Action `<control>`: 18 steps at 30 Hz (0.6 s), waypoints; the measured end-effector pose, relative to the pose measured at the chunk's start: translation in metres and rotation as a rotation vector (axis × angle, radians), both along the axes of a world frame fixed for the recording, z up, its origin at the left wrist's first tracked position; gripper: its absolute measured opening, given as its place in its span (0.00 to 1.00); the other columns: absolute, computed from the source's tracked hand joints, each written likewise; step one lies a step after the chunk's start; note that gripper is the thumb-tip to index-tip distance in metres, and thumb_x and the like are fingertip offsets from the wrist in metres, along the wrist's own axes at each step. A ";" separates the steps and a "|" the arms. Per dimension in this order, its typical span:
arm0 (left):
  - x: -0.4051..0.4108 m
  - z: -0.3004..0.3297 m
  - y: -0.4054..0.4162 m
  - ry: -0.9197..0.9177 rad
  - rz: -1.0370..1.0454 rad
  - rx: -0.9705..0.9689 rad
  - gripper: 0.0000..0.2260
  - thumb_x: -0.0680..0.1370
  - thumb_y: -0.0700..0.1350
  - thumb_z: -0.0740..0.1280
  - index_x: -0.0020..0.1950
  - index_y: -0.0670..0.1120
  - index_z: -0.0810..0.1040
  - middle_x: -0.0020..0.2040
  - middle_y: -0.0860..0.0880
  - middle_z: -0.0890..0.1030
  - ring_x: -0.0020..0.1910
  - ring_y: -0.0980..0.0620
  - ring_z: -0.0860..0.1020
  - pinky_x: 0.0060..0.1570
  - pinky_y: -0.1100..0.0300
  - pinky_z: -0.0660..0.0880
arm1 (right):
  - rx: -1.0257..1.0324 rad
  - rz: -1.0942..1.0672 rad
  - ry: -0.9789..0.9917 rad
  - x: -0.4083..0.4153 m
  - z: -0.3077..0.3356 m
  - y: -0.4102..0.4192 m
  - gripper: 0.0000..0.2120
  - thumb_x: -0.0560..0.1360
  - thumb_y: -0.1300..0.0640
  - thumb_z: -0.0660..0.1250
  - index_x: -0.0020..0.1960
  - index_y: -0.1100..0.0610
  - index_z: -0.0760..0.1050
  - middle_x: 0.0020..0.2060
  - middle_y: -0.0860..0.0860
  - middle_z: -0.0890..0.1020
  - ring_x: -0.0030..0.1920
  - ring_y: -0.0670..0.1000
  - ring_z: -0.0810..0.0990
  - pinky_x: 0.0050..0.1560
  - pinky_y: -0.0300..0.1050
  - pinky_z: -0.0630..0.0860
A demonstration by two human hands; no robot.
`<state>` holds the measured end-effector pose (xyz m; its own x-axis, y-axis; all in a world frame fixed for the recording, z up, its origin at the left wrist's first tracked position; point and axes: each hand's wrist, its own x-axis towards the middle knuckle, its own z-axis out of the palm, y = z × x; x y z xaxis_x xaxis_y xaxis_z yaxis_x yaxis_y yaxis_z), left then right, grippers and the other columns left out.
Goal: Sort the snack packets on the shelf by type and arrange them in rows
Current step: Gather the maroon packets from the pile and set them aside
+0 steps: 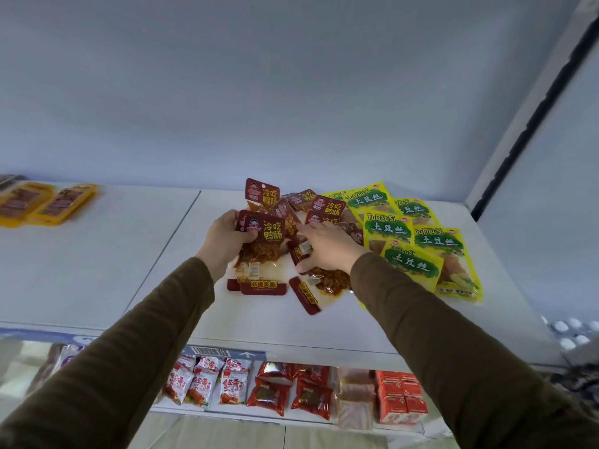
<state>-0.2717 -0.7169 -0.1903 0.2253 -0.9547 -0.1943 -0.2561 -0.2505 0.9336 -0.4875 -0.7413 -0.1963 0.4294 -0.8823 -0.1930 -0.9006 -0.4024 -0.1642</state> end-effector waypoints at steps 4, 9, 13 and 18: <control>0.007 0.008 0.000 0.028 0.037 -0.051 0.15 0.80 0.41 0.70 0.66 0.45 0.75 0.62 0.46 0.82 0.61 0.44 0.80 0.65 0.44 0.76 | 0.043 -0.021 -0.056 -0.002 0.003 -0.001 0.42 0.75 0.40 0.72 0.82 0.53 0.58 0.80 0.55 0.64 0.78 0.60 0.64 0.76 0.59 0.64; 0.011 0.017 0.001 0.174 0.092 -0.101 0.15 0.80 0.42 0.71 0.66 0.46 0.75 0.59 0.47 0.83 0.58 0.46 0.82 0.61 0.46 0.79 | 0.231 -0.345 -0.947 0.017 0.017 -0.002 0.45 0.76 0.36 0.69 0.83 0.50 0.50 0.75 0.52 0.72 0.72 0.54 0.74 0.65 0.51 0.71; 0.005 0.022 0.002 0.261 0.076 -0.143 0.15 0.79 0.42 0.72 0.64 0.45 0.76 0.56 0.49 0.85 0.54 0.48 0.84 0.55 0.50 0.81 | 0.546 -0.427 -1.218 0.040 0.018 0.001 0.57 0.68 0.47 0.82 0.82 0.45 0.45 0.70 0.52 0.75 0.50 0.46 0.86 0.60 0.51 0.81; 0.000 0.025 0.005 0.271 0.037 -0.161 0.16 0.77 0.46 0.74 0.64 0.46 0.78 0.55 0.50 0.85 0.53 0.48 0.84 0.52 0.50 0.82 | 0.494 -0.409 -1.319 0.050 0.009 -0.001 0.34 0.71 0.55 0.80 0.70 0.51 0.66 0.58 0.50 0.84 0.57 0.52 0.85 0.60 0.61 0.81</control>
